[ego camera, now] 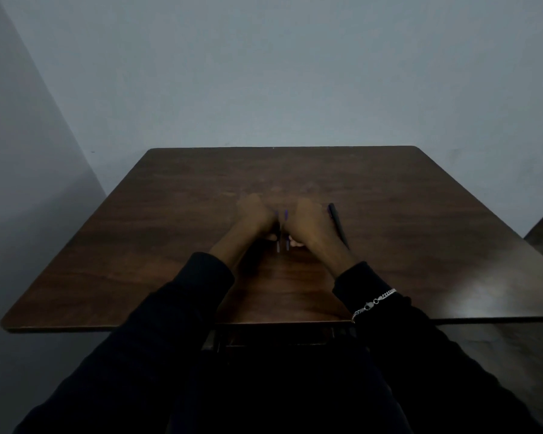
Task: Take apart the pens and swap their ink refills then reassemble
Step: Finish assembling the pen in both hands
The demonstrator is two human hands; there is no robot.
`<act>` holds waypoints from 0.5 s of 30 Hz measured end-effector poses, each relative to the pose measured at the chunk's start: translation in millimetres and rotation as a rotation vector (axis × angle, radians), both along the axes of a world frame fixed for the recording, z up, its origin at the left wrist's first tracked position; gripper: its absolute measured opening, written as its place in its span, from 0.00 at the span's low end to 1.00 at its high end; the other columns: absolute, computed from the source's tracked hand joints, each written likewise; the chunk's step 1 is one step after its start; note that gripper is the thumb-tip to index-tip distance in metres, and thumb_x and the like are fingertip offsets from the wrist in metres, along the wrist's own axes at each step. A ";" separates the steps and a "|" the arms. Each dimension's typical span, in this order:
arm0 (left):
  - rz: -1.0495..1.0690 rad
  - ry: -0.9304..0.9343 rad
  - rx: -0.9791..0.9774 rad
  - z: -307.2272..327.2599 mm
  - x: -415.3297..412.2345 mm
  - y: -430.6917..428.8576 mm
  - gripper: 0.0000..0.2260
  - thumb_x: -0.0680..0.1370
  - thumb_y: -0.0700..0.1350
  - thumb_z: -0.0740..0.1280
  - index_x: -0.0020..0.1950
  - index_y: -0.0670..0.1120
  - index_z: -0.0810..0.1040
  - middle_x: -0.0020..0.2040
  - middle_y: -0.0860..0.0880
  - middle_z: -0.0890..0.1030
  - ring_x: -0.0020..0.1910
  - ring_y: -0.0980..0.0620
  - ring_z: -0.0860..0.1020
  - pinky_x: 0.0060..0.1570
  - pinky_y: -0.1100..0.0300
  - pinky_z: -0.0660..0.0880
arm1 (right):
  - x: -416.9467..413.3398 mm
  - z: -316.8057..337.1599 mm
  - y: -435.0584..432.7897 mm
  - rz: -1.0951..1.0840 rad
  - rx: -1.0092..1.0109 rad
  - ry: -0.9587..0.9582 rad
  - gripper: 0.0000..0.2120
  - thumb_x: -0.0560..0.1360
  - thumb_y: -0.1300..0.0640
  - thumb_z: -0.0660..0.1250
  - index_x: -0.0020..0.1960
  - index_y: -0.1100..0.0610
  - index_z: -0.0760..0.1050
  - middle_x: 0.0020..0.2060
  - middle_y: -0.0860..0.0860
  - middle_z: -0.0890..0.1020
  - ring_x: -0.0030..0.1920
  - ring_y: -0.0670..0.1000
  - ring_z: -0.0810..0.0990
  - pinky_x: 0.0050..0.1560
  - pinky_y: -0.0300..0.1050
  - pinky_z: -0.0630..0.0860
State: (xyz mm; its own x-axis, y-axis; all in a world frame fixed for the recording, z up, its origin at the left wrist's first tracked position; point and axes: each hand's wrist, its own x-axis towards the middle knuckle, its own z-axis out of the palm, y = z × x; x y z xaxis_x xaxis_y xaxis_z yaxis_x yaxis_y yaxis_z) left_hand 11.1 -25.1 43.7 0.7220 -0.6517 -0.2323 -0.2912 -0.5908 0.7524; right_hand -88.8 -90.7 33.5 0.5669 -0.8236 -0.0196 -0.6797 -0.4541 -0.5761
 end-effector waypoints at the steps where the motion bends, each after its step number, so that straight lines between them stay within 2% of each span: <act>1: -0.001 0.003 -0.012 1.2 -3.6 0.0 0.04 0.72 0.35 0.78 0.42 0.36 0.85 0.36 0.40 0.87 0.35 0.46 0.88 0.42 0.46 0.87 | -0.7 0.0 -0.2 0.009 -0.035 0.014 0.18 0.81 0.49 0.65 0.45 0.63 0.83 0.39 0.59 0.86 0.39 0.59 0.86 0.40 0.52 0.85; 3: 0.001 0.005 -0.011 1.6 -5.8 -0.3 0.07 0.71 0.35 0.79 0.46 0.35 0.86 0.42 0.37 0.88 0.40 0.43 0.89 0.46 0.43 0.86 | -1.3 0.2 0.1 0.026 -0.078 0.040 0.19 0.81 0.48 0.63 0.47 0.62 0.83 0.41 0.58 0.86 0.41 0.59 0.86 0.43 0.51 0.84; 7: 0.000 0.002 -0.020 0.5 -4.8 -0.7 0.06 0.71 0.36 0.79 0.41 0.36 0.84 0.40 0.37 0.87 0.39 0.42 0.89 0.45 0.42 0.86 | -1.6 -0.5 -1.3 0.042 -0.073 0.038 0.18 0.81 0.49 0.62 0.45 0.61 0.83 0.40 0.58 0.86 0.40 0.59 0.86 0.44 0.54 0.85; 10: 0.014 0.045 -0.052 0.3 -5.9 0.8 0.09 0.72 0.36 0.79 0.50 0.34 0.86 0.43 0.37 0.88 0.42 0.42 0.89 0.48 0.42 0.86 | -1.0 -2.3 -2.8 0.033 -0.067 0.036 0.21 0.81 0.47 0.62 0.42 0.62 0.82 0.35 0.58 0.85 0.36 0.58 0.85 0.38 0.50 0.84; 13: 0.012 0.077 -0.068 1.3 -7.4 1.5 0.09 0.73 0.35 0.78 0.53 0.34 0.86 0.45 0.36 0.88 0.43 0.41 0.89 0.49 0.42 0.86 | -0.3 -4.0 -3.0 -0.002 -0.042 -0.007 0.20 0.81 0.48 0.64 0.37 0.61 0.80 0.29 0.54 0.82 0.27 0.52 0.81 0.26 0.40 0.73; 15: 0.003 0.088 -0.073 3.3 -8.1 2.8 0.08 0.74 0.35 0.77 0.53 0.35 0.86 0.45 0.37 0.88 0.42 0.41 0.89 0.48 0.43 0.86 | -1.1 -3.6 -2.6 -0.020 -0.015 -0.027 0.20 0.80 0.49 0.66 0.34 0.60 0.78 0.27 0.54 0.81 0.25 0.51 0.80 0.27 0.44 0.78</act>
State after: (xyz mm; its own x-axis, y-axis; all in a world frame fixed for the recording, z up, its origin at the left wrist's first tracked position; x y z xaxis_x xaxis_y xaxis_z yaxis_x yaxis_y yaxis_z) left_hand 3.0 -22.3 47.0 0.7030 -0.6671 -0.2465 -0.2206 -0.5341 0.8162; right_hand -89.8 -93.2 29.8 0.5505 -0.8348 0.0079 -0.6730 -0.4493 -0.5875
